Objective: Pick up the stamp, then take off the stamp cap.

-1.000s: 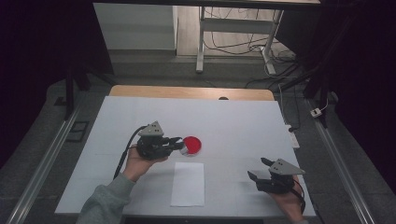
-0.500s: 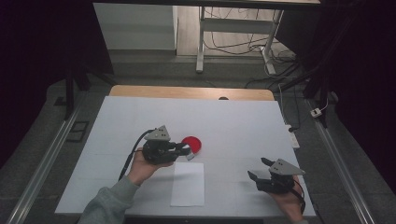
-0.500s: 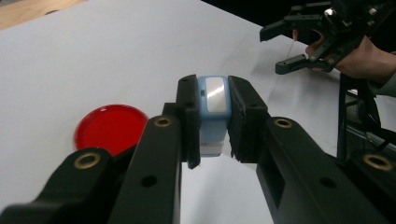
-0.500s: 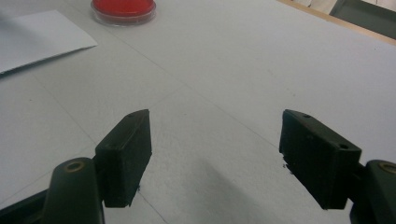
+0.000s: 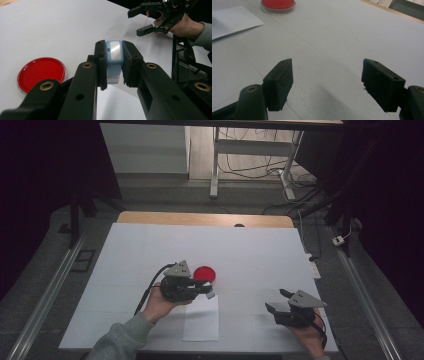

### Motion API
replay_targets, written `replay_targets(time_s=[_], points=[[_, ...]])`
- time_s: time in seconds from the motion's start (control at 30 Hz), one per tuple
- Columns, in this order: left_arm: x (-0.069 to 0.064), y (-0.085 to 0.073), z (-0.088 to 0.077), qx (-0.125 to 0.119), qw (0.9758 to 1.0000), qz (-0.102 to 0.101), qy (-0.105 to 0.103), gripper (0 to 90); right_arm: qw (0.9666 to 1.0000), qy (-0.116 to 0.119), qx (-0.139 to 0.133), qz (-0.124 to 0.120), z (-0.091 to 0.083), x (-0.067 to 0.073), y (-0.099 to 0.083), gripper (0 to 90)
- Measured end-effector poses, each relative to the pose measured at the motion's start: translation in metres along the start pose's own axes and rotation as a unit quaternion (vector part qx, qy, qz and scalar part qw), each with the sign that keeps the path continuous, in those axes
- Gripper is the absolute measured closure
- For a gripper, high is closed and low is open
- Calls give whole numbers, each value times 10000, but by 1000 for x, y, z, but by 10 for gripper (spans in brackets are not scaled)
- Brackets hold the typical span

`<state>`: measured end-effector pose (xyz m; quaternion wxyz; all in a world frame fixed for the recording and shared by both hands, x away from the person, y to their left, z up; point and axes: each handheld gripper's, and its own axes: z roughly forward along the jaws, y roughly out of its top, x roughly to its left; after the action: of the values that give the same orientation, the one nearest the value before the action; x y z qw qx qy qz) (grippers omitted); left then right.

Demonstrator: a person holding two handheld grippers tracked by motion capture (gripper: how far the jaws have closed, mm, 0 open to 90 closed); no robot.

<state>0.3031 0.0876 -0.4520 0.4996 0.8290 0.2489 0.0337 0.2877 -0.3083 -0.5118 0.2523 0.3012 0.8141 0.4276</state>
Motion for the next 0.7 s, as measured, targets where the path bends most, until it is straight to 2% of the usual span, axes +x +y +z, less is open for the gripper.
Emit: replay_targets(time_s=[0.3, 0.7], points=[[1, -1, 0, -45, 9999, -68, 64, 755, 10000, 17, -6, 55, -1, 0, 0, 271], [5, -2, -1, -80, 9998, -125, 140, 754, 10000, 9, 9, -4, 1, 1, 1, 268]])
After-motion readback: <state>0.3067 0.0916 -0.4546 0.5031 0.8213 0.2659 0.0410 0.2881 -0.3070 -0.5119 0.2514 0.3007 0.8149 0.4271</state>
